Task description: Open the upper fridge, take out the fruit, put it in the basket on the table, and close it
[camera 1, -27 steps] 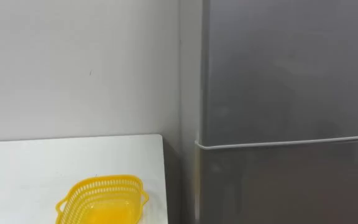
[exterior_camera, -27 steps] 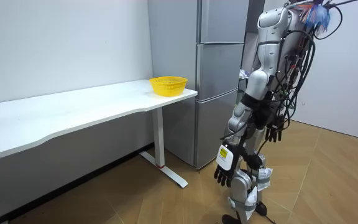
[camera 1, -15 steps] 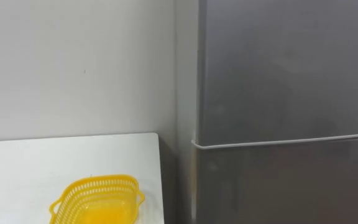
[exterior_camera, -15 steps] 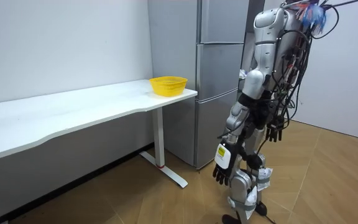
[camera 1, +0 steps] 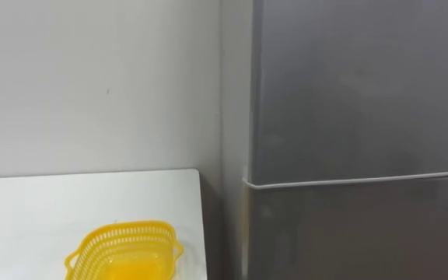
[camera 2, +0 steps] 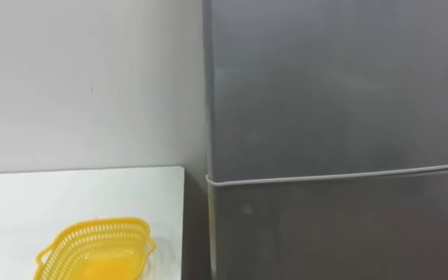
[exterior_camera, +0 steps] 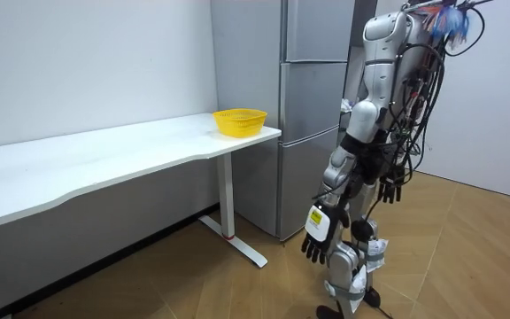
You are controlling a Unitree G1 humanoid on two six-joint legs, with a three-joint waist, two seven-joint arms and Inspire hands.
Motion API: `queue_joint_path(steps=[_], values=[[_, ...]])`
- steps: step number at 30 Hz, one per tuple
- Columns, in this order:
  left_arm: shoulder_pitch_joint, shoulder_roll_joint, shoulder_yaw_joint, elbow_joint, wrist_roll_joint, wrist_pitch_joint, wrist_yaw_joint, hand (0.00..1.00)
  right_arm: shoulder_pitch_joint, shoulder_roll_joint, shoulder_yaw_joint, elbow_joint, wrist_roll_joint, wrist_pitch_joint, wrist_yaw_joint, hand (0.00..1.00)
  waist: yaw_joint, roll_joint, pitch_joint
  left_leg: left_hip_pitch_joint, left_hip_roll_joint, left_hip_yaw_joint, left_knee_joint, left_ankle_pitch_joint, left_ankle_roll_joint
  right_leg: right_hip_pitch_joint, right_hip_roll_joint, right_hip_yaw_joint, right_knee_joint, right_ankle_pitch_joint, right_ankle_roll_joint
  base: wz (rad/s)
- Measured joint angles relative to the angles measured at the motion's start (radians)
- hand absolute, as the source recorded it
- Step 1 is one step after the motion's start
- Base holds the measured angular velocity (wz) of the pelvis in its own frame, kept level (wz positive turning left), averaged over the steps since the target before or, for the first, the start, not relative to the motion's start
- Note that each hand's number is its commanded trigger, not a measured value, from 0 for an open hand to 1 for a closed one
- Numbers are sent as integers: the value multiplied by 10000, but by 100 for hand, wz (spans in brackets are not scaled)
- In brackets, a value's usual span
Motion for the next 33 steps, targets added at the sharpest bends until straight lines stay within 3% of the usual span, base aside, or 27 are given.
queue_joint_path(steps=[4,10,14,17,20,26,27,31,33], values=[[56,-25,332,-8,-934,-17,427,0,-6,-7,-27,126,85,29,-15,0,11,-3,-6,-23,-7,-127,32,2,-1,10,-14,-122,-28,11,-15,5],[91,-50,1512,-44,-2814,-21,1490,0,-223,-69,-230,216,65,72,-229,0,45,-29,-12,-134,-28,-131,228,2,-1,-30,-43,-140,-40,2,-24,-1],[68,-90,2549,-836,-5616,-527,2938,0,-257,-69,-599,232,175,-15,-471,0,127,-21,-8,-131,-21,-173,208,3,-1,4,-50,-221,-27,2,-26,6],[-54,-91,3113,-1741,-6652,-1052,4010,0,-246,-71,-729,223,140,-164,-723,0,365,18,-13,-58,-7,-190,91,3,-3,6,-26,-235,11,4,-30,0],[-42,-90,3512,-2646,-6905,-1586,5039,0,-159,-108,-1056,128,147,-383,-834,0,574,43,-23,-18,-14,-182,-12,8,-8,1,-12,-237,34,8,-35,-3],[110,-107,4215,-4455,-7882,-2071,6948,0,82,-136,-1269,-159,141,-682,-1057,0,663,186,-117,-47,-16,-146,2,10,-9,-52,14,-189,-6,30,-43,0],[110,-107,4246,-4671,-7972,-2120,7127,0,118,-136,-1277,-208,143,-687,-1089,0,675,193,-120,-48,-17,-145,1,10,-9,-56,8,-202,-9,30,-43,0],[58,-92,4292,-5999,-8608,-2854,8237,0,173,-133,-1272,-245,129,-897,-1255,0,698,232,-129,-59,-31,-170,11,10,-8,-34,19,-197,-15,31,-37,0],[59,-100,4288,-6765,-8680,-2963,8653,0,226,-121,-1259,-248,130,-1067,-1326,0,713,233,-125,-48,-30,-189,8,9,-7,-38,31,-120,-41,29,-34,0]])
